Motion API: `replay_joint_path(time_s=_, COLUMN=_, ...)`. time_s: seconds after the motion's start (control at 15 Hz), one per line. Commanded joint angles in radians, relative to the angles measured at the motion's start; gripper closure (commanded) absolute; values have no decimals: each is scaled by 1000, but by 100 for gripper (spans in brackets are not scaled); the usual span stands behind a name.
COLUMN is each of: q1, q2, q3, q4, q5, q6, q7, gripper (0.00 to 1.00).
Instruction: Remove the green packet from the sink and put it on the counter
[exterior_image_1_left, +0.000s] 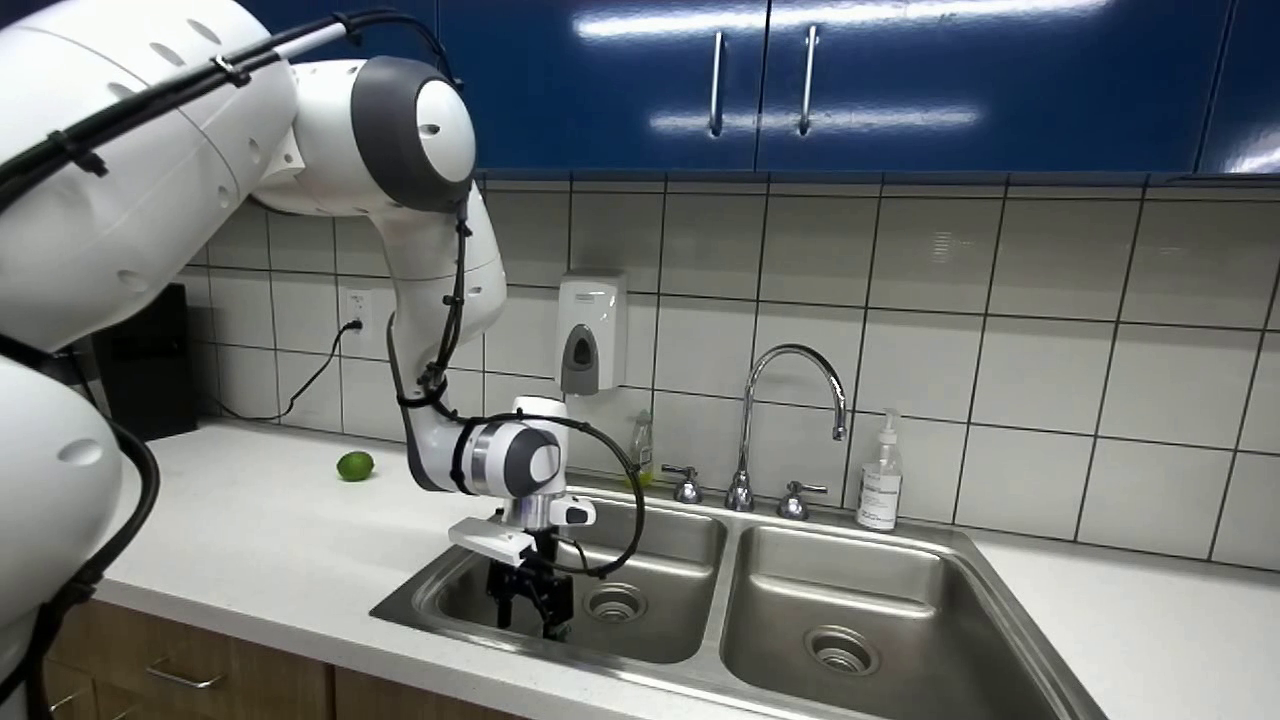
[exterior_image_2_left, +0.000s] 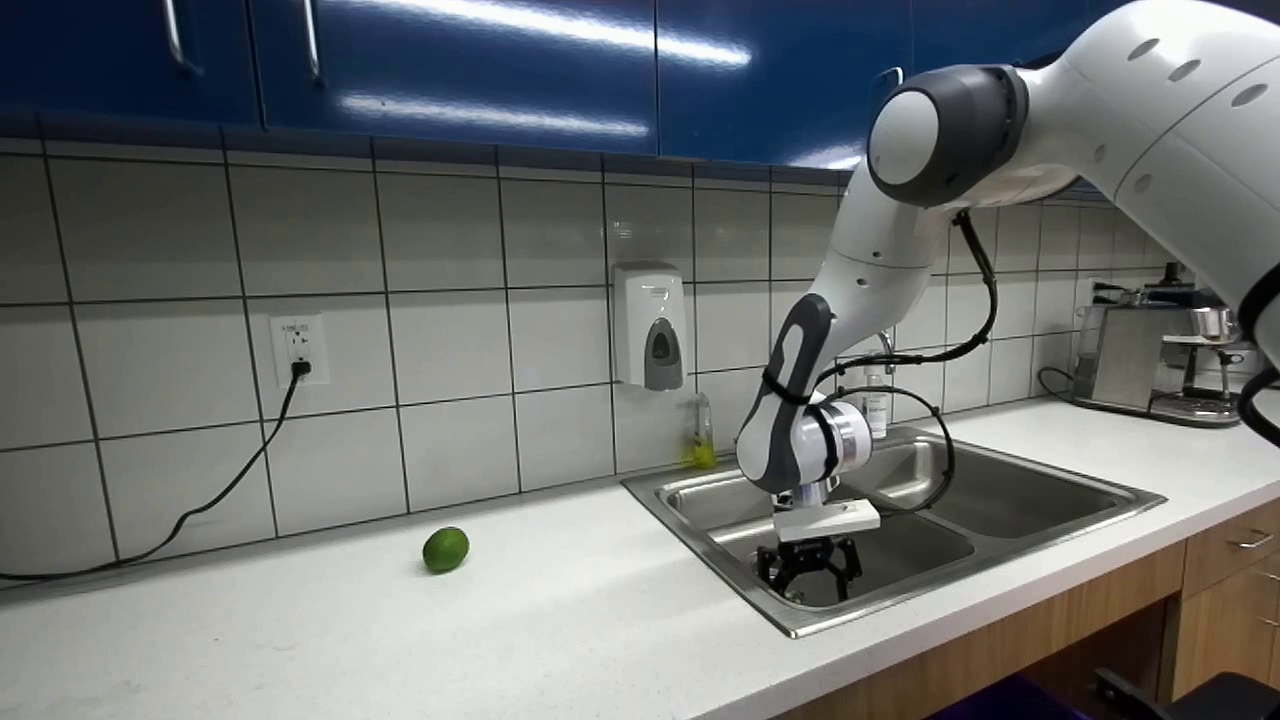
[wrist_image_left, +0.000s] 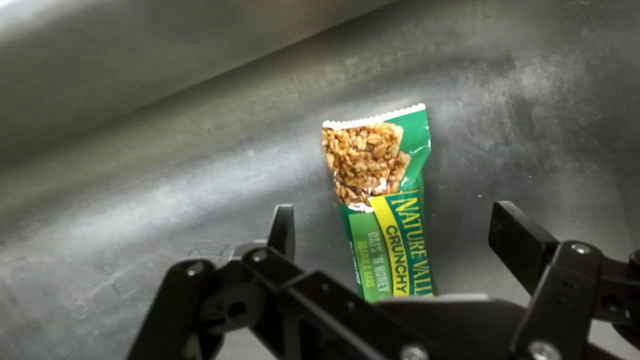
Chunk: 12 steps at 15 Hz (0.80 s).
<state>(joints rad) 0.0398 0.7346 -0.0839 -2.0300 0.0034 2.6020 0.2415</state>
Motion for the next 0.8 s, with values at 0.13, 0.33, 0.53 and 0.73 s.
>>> replay_joint_path(time_s=0.13, q1=-9, q2=23, q3=12, q4=21, q5=11, q6=9, q7=-33, gripper=0)
replay_joint_path(time_s=0.33, q1=-10, q2=33, q3=13, q4=28, q5=12, q6=6, q7=-35, gripper=23)
replay_joint_path(time_s=0.53, q1=-11, q2=45, q3=14, q4=38, q5=13, q6=4, q7=-37, gripper=42)
replay_joint_path(time_s=0.73, q1=-12, q2=53, q3=15, q4=46, q5=13, q6=4, q7=-40, gripper=67)
